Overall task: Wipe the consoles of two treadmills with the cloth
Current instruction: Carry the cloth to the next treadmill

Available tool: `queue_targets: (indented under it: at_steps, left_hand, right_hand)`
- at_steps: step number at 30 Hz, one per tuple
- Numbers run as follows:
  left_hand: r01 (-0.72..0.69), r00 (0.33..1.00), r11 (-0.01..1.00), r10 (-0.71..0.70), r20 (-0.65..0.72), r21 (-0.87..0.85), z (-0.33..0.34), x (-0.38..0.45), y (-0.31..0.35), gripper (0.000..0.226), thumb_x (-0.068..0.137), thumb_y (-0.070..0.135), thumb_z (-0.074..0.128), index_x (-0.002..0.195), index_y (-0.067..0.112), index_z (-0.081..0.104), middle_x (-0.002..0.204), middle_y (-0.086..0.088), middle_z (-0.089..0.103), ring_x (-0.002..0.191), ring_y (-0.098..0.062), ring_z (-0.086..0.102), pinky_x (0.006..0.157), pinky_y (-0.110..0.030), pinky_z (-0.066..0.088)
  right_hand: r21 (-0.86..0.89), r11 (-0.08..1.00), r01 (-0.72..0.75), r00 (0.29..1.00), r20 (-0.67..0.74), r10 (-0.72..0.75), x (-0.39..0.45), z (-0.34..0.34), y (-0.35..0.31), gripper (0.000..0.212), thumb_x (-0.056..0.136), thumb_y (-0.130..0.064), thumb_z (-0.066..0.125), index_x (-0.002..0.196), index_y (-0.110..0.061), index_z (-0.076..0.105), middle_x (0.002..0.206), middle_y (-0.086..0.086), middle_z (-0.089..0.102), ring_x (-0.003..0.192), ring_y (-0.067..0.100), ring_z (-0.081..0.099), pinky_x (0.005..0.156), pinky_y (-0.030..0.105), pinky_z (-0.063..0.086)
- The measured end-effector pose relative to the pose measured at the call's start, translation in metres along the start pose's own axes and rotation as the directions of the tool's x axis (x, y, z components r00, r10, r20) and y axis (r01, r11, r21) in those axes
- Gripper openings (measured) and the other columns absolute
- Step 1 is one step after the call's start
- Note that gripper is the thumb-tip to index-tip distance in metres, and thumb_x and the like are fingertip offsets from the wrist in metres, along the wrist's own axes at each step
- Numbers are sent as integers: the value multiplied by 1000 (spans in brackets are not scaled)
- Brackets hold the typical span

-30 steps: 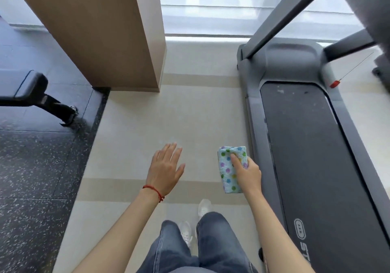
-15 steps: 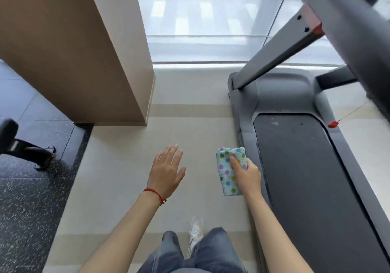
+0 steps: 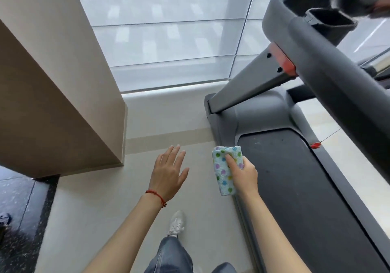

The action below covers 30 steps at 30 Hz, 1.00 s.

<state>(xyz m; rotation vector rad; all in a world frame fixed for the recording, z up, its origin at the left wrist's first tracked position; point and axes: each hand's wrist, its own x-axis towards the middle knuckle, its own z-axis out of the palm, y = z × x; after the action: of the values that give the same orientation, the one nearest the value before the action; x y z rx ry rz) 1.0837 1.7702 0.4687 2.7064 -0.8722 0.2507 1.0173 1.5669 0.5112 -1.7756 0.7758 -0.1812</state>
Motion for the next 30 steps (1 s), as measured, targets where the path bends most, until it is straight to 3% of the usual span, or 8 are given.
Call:
queue_targets:
  at_steps: [3, 6, 7, 10, 16, 20, 24, 30]
  left_hand:
    - [-80, 997, 997, 80, 0, -17, 1, 53, -14, 58, 99, 44, 17, 121, 6, 54, 125, -17, 57, 120, -29, 42, 91, -48, 46]
    - [-157, 987, 987, 157, -33, -22, -4, 107, -25, 50, 90, 40, 35, 120, 6, 56, 123, -18, 58, 117, -31, 47, 88, -47, 49]
    - [-186, 982, 982, 184, -53, -29, -7, 125, -29, 48, 88, 38, 37, 122, 7, 53, 124, -18, 58, 117, -32, 47, 89, -47, 48]
    - [-271, 958, 961, 264, -116, -51, -14, 177, -37, 46, 88, 37, 38, 125, 10, 44, 126, -18, 56, 121, -29, 39, 93, -47, 45]
    - [-374, 907, 925, 352, -231, -61, -46, 268, -29, 51, 90, 37, 38, 123, 2, 55, 129, -19, 54, 123, -31, 38, 99, -42, 31]
    - [-429, 869, 901, 395, -297, -58, -68, 316, -14, 50, 91, 38, 39, 126, 4, 53, 133, -18, 51, 125, -34, 41, 101, -46, 35]
    - [-461, 833, 886, 416, -365, -44, -91, 354, 3, 51, 91, 37, 38, 126, 3, 53, 132, -19, 51, 124, -36, 43, 98, -50, 39]
    - [-492, 790, 870, 433, -434, -29, -118, 405, 40, 52, 92, 37, 37, 127, 3, 52, 134, -19, 50, 125, -36, 42, 99, -51, 38]
  right_hand:
    - [40, 999, -20, 996, -85, 23, 29, 7, -20, 33, 83, -38, 64, 83, -5, 59, 76, 2, 64, 66, 13, 60, 52, 20, 47]
    - [70, 997, -18, 987, -157, 29, 58, 11, -44, 34, 82, -40, 65, 81, -7, 59, 77, 4, 66, 70, 17, 63, 61, 31, 51]
    - [73, 997, -9, 984, -180, 22, 67, 13, -53, 33, 82, -40, 65, 79, -8, 58, 76, 3, 66, 70, 17, 62, 62, 31, 51]
    - [95, 995, 34, 966, -260, -8, 93, 14, -82, 30, 83, -39, 64, 77, -10, 58, 71, -1, 63, 65, 12, 58, 52, 14, 46]
    - [151, 976, 159, 930, -354, -97, 129, 4, -144, 30, 83, -38, 64, 83, -9, 60, 75, -3, 64, 67, 7, 60, 49, 8, 45]
    - [155, 957, 245, 902, -397, -166, 151, -13, -184, 33, 83, -41, 64, 90, -9, 61, 82, -1, 67, 77, 12, 64, 65, 24, 53]
    - [141, 927, 347, 854, -456, -250, 170, -38, -223, 31, 84, -38, 63, 91, -8, 62, 81, -4, 66, 76, 10, 63, 65, 22, 51]
    - [113, 872, 475, 778, -517, -357, 198, -85, -274, 24, 83, -41, 63, 84, -17, 61, 86, 2, 68, 84, 19, 67, 73, 33, 55]
